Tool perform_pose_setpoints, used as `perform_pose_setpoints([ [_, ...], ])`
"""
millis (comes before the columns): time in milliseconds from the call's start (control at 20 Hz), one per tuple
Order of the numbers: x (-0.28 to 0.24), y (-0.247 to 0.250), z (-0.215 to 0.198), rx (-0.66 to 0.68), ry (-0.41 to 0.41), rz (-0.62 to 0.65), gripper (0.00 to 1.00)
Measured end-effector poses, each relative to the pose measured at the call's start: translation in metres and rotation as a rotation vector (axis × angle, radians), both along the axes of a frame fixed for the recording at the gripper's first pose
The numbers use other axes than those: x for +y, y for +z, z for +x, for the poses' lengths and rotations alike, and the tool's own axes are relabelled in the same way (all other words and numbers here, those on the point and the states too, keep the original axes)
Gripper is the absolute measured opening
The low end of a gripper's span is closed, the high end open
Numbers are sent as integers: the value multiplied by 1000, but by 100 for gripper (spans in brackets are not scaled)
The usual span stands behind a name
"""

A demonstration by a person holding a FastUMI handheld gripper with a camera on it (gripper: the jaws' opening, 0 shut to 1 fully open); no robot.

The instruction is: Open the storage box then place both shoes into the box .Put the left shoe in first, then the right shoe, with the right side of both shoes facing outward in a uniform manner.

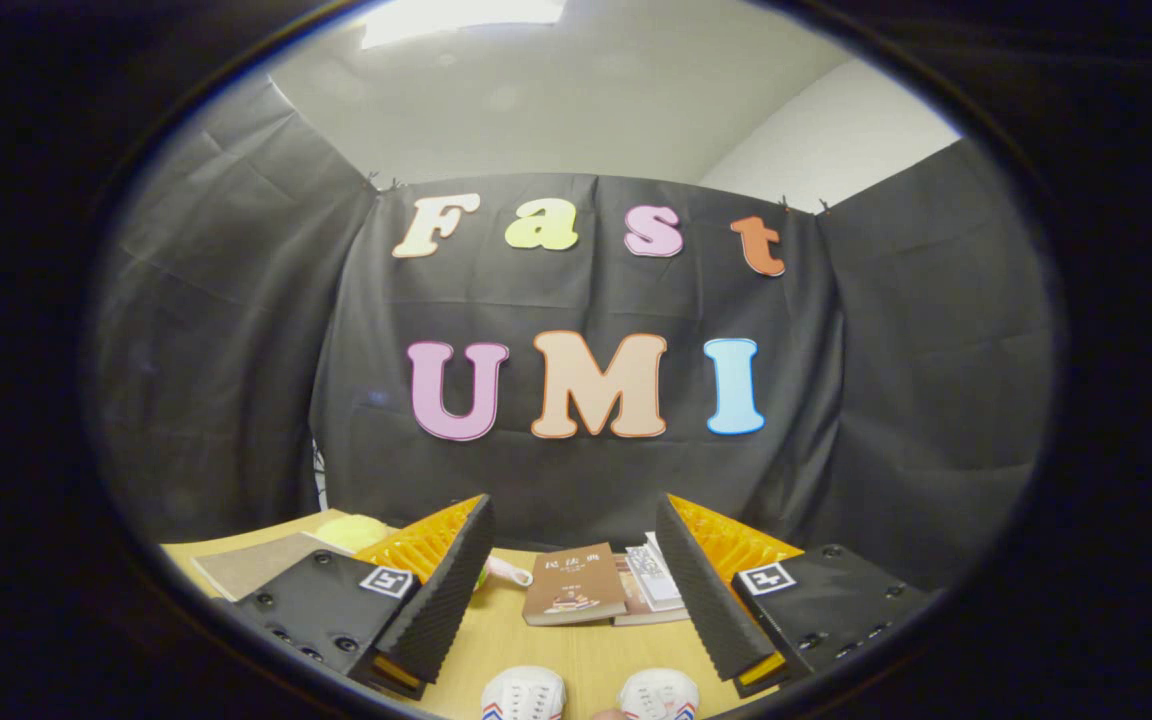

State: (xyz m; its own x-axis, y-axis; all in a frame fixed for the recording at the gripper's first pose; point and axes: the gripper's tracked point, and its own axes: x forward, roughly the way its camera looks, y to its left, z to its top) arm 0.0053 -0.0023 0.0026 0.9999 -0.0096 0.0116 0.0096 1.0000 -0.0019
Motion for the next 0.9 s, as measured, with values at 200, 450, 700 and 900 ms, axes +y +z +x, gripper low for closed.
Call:
perform_pose_setpoints([
  [200,5,-1,1,-2,19,15,100],
  [450,37,-15,-3,43,171,135,100],
  [700,66,-43,-6,142,316,295,100],
  [900,84,-73,-5,272,407,512,100],
])
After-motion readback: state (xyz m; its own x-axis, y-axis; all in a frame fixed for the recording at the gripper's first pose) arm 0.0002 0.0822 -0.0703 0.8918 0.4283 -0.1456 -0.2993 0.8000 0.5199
